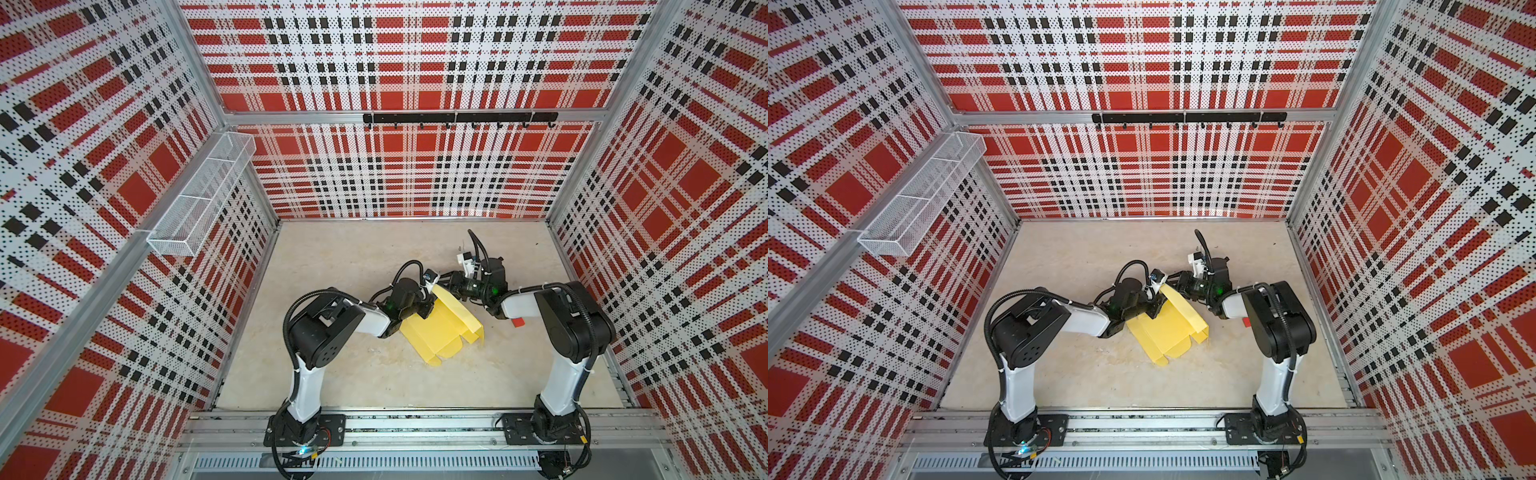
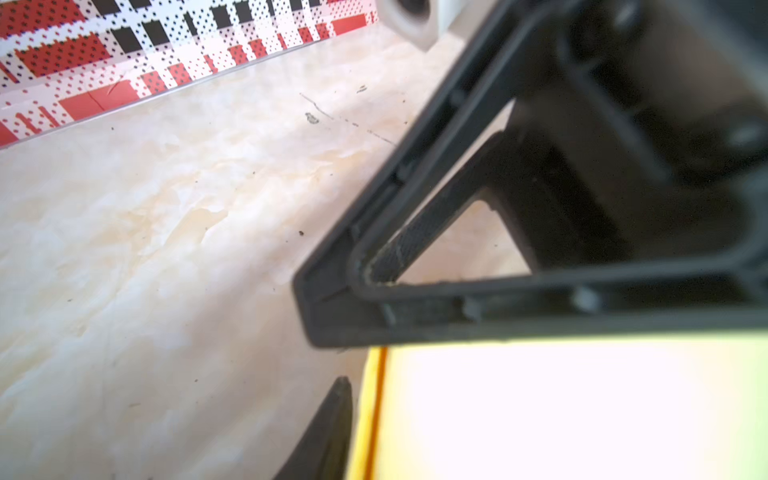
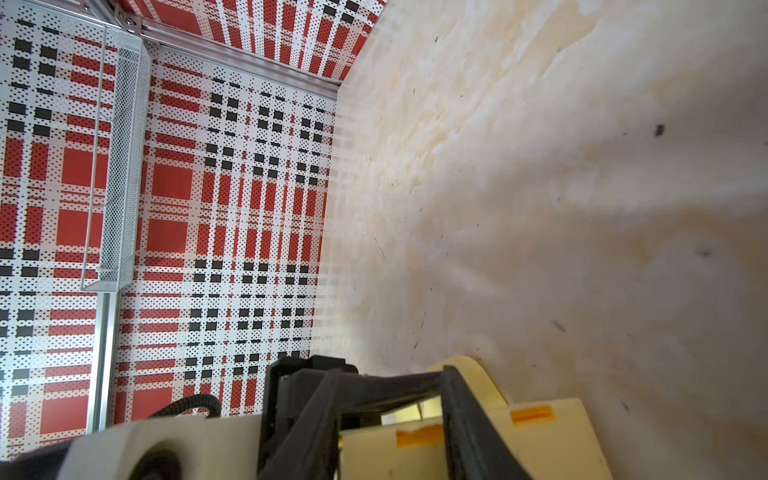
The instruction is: Fold the paper box
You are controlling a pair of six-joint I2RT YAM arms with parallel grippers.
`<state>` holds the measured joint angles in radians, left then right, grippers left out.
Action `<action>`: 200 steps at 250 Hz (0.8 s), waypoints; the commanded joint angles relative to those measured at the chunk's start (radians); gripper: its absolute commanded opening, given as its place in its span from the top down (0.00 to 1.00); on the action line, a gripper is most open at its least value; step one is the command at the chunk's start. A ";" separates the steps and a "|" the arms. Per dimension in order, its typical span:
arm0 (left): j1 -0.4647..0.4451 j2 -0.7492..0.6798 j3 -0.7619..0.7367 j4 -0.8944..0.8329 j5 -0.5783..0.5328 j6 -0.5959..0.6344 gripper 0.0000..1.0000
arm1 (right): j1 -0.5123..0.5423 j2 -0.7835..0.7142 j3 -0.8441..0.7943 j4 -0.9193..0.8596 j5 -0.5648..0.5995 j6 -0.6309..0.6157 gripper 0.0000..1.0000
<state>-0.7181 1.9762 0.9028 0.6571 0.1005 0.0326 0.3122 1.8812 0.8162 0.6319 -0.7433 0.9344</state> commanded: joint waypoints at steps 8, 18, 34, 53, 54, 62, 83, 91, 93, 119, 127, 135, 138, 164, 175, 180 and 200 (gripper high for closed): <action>0.017 -0.047 -0.016 0.031 0.085 0.029 0.64 | 0.005 0.002 -0.030 -0.041 0.010 0.002 0.60; 0.020 -0.055 -0.018 0.038 0.102 0.038 0.64 | 0.004 0.004 -0.028 -0.030 0.005 0.008 0.60; 0.027 -0.057 -0.019 0.051 0.121 0.042 0.67 | 0.004 -0.002 -0.025 -0.038 0.011 -0.002 0.60; 0.031 -0.051 -0.015 0.053 0.112 0.039 0.71 | 0.004 0.004 -0.017 -0.057 0.015 -0.010 0.60; 0.031 -0.051 -0.015 0.053 0.111 0.039 0.71 | 0.005 0.004 -0.017 -0.057 0.015 -0.010 0.60; 0.030 -0.052 -0.013 0.053 0.101 0.039 0.72 | 0.004 0.007 -0.013 -0.055 0.012 0.000 0.60; 0.029 -0.052 -0.009 0.056 0.097 0.036 0.74 | 0.005 0.006 -0.010 -0.039 0.004 0.013 0.60; 0.029 -0.045 -0.007 0.062 0.101 0.036 0.74 | 0.006 0.005 -0.008 -0.041 0.005 0.012 0.60; 0.029 -0.043 -0.008 0.063 0.101 0.035 0.74 | 0.006 0.004 -0.007 -0.041 0.006 0.011 0.60; 0.021 -0.018 0.007 0.075 0.081 0.023 0.74 | 0.008 0.012 -0.006 -0.035 0.004 0.019 0.60; 0.016 -0.016 0.013 0.075 0.069 0.024 0.74 | 0.007 0.015 -0.007 -0.022 -0.004 0.031 0.60; 0.013 -0.014 0.018 0.075 0.064 0.020 0.74 | 0.009 0.015 -0.010 -0.006 -0.011 0.042 0.60; 0.013 -0.014 0.019 0.075 0.065 0.018 0.74 | 0.010 0.015 -0.011 -0.001 -0.012 0.044 0.60; 0.007 0.001 0.024 0.085 0.062 0.017 0.78 | 0.010 0.007 -0.019 -0.001 -0.003 0.038 0.61; 0.005 0.002 0.026 0.087 0.048 0.012 0.81 | 0.009 0.008 -0.022 -0.006 0.002 0.036 0.61; 0.003 0.001 0.025 0.086 0.038 0.010 0.82 | 0.009 0.009 -0.023 -0.006 0.003 0.038 0.61; -0.001 -0.002 0.027 0.086 0.028 0.010 0.87 | 0.009 0.009 -0.027 0.007 -0.002 0.046 0.61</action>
<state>-0.7082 1.9636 0.9024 0.6888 0.1589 0.0566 0.3130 1.8820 0.8150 0.6376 -0.7410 0.9707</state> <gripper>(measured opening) 0.159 0.393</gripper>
